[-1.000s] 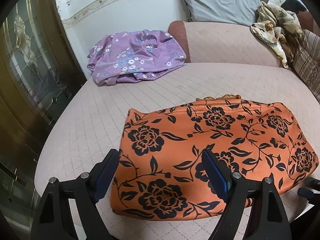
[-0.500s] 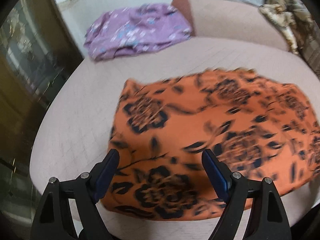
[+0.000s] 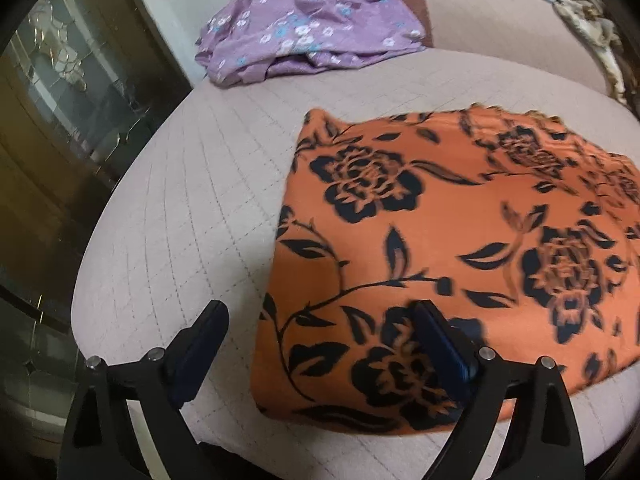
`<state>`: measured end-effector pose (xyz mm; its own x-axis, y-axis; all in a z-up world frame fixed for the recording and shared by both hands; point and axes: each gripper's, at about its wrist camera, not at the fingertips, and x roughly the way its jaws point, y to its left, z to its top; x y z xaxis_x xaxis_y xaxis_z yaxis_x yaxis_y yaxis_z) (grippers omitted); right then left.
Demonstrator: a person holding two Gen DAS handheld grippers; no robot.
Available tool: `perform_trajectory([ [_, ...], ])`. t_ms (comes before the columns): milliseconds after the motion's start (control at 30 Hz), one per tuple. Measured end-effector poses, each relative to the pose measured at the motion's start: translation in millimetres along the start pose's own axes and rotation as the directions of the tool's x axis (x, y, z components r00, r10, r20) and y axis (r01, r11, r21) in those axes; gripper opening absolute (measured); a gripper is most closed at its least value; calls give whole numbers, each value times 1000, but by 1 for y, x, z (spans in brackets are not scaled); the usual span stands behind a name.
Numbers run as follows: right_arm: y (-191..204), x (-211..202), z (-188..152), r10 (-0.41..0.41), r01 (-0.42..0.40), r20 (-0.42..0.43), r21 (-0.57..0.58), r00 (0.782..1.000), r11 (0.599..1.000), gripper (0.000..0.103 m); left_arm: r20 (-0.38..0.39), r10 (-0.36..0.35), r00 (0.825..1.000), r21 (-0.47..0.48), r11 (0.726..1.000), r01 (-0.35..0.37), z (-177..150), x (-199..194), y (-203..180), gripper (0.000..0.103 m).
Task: Fold small clothes
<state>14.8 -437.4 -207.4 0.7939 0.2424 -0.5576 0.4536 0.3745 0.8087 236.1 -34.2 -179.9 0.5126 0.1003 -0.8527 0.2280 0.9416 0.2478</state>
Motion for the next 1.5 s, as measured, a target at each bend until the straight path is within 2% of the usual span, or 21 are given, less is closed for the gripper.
perform_trajectory([
  [67, -1, -10, 0, 2, -1, 33, -9, 999, 1000, 69, 22, -28, 999, 8, 1000, 28, -1, -12, -5, 94],
  [167, -7, -20, -1, 35, -36, 21, 18, 999, 999, 69, 48, -43, 998, 38, 998, 41, -1, -25, -16, 94],
  [233, -11, -25, -4, 28, -29, 14, 28, 1000, 999, 69, 52, -59, 997, 43, 997, 57, 1, -30, -22, 94],
  [333, -13, -25, -13, 10, -9, -27, 40, 1000, 999, 70, 50, -95, 994, 46, 995, 93, 0, -32, -28, 94],
  [533, -21, -13, -18, -31, 34, -46, 56, 998, 998, 70, -2, -80, 997, 51, 996, 80, -7, -12, -37, 94],
  [667, -26, 4, -7, -19, 18, 9, 100, 1000, 995, 70, -36, -90, 995, 34, 995, 92, -11, 2, -35, 94],
  [867, -37, 14, 8, 30, -52, 96, 231, 995, 972, 70, -26, -82, 996, 58, 995, 83, -12, 5, -38, 94],
  [967, -31, 20, 11, 7, -34, 115, 228, 993, 973, 70, -25, -83, 996, 57, 995, 84, -13, 6, -40, 94],
  [1000, -27, 22, 12, 0, -25, 115, 208, 993, 978, 68, -22, -82, 996, 58, 995, 83, -14, 5, -40, 94],
  [1033, -24, 24, 14, 1, -23, 114, 194, 993, 981, 62, -19, -81, 997, 58, 995, 82, -14, 5, -41, 94],
  [1067, -23, 25, 14, 7, -28, 108, 187, 994, 982, 47, -17, -81, 997, 59, 995, 82, -15, 5, -40, 94],
  [1133, -23, 34, 14, 12, -25, 70, 189, 997, 982, 27, -15, -81, 997, 59, 995, 82, -14, 6, -40, 94],
  [1167, -25, 37, 13, -12, 0, 61, 191, 998, 982, 22, -15, -81, 997, 59, 995, 82, -14, 6, -40, 94],
  [1400, -3, 37, 10, -84, 80, 93, 52, 992, 995, 18, -14, -83, 996, 64, 994, 84, -14, 6, -40, 95],
  [1500, -2, 40, 10, -90, 85, 90, 52, 992, 995, 18, -11, -88, 996, 63, 994, 88, -14, 6, -39, 95],
])
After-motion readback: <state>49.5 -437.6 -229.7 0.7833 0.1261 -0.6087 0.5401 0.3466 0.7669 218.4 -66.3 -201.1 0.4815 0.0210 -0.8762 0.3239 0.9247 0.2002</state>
